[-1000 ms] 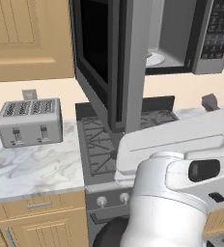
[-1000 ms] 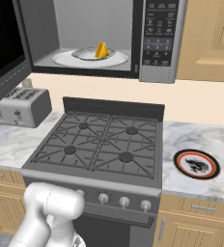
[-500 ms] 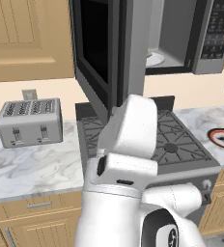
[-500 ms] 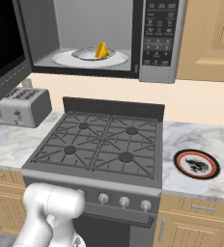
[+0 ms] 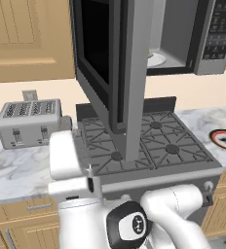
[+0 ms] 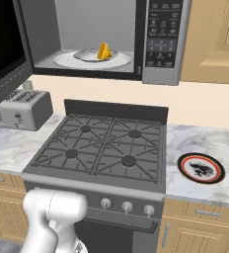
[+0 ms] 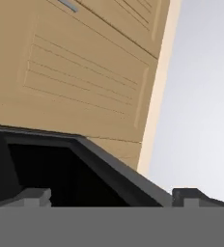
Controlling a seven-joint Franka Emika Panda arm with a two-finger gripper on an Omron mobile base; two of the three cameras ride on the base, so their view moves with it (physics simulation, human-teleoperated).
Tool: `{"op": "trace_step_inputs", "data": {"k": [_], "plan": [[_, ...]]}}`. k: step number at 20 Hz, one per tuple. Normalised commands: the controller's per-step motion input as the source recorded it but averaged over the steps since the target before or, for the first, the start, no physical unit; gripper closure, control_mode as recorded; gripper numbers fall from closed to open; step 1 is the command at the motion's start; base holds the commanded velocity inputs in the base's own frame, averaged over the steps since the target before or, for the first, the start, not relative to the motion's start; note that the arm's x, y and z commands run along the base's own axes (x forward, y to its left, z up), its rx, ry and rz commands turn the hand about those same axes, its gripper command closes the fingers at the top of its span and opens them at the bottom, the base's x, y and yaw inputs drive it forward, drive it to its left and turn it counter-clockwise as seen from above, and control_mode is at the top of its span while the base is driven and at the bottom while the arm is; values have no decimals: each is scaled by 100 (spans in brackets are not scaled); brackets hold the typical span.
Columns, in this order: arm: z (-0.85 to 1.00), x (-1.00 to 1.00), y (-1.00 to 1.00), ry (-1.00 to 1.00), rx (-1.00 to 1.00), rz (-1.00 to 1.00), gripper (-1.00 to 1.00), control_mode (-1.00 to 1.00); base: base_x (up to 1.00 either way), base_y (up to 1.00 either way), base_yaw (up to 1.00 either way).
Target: Pick the cheese from the counter and place it in the microwave. Then turn on the microwave.
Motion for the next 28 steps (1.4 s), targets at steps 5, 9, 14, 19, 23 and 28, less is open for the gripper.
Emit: {"op": "trace_step_inputs", "data": {"k": [5, 9, 14, 19, 23, 28], "plan": [[-42, 15, 75, 11, -13, -1, -100, -100, 0, 0, 0], [-34, 2, 62, 15, 0, -2, -100, -100, 0, 0, 0], [-18, 0, 42, 18, 5, -3, -100, -100, 0, 0, 0], [-11, 4, 20, 22, 14, -3, -100, -100, 0, 0, 0], [0, 12, 1, 23, 19, 0, -100, -100, 0, 0, 0], [4, 22, -6, 21, 21, 0, -100, -100, 0, 0, 0]]}}
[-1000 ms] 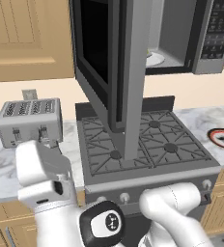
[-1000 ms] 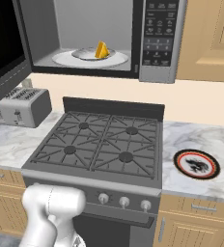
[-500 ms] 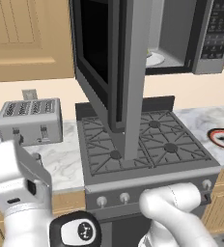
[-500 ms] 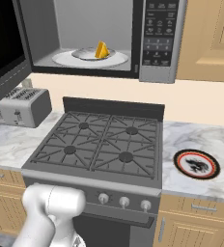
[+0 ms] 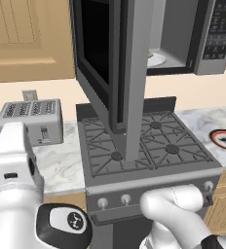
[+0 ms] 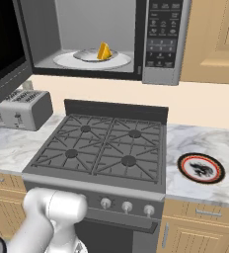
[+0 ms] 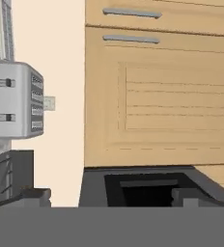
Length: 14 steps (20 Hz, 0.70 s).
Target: Pick the cheese from the counter and place it in the microwave. Then turn on the microwave.
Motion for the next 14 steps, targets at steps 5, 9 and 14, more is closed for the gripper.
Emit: {"op": "trace_step_inputs", "data": {"k": [5, 9, 14], "plan": [[16, 25, -24, 19, 20, 0, -100, -100, 0, 0, 0], [18, 22, -27, 17, 17, 0, -100, -100, 0, 0, 0], [11, 16, -30, 15, 15, -1, -100, -100, 0, 0, 0]]}}
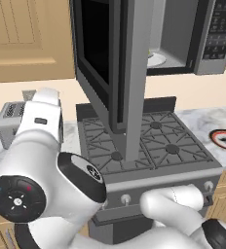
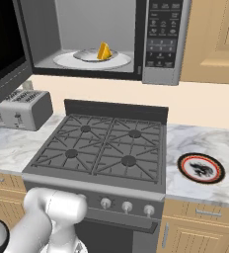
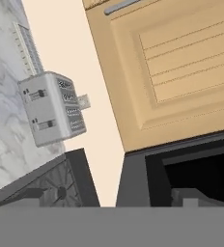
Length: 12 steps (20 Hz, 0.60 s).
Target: Pick the cheese from the counter and place it in the microwave. Then turn on the microwave.
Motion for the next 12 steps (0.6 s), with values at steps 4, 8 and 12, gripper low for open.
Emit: {"op": "trace_step_inputs", "data": {"k": [4, 8, 12], "plan": [[2, 11, -32, 11, 11, -3, -100, -100, 0, 0, 0], [0, 7, -38, 9, 8, -5, -100, -100, 0, 0, 0], [4, 0, -39, 6, 8, -5, -100, -100, 0, 0, 0]]}}
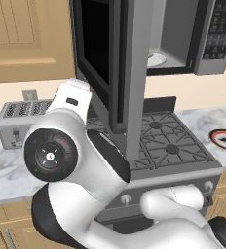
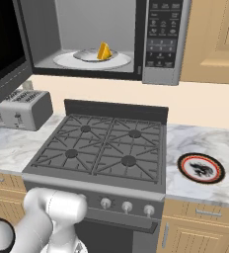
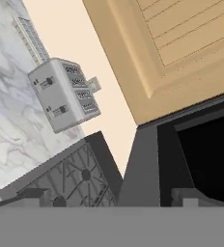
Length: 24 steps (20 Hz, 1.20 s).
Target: Pick the cheese from the counter and place it in the microwave. Then turn on the microwave.
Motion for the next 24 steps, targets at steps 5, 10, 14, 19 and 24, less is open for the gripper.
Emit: {"op": "trace_step_inputs", "data": {"k": [5, 10, 14, 19, 24], "plan": [[9, 0, -42, 4, 9, -6, -100, -100, 0, 0, 0], [9, 0, -46, 3, 9, -7, -100, -100, 0, 0, 0], [19, -9, -61, 1, 10, -7, -100, -100, 0, 0, 0], [21, -8, -71, 0, 10, -6, -100, -100, 0, 0, 0], [4, 4, -86, 0, 0, -1, -100, -100, 0, 0, 0]]}}
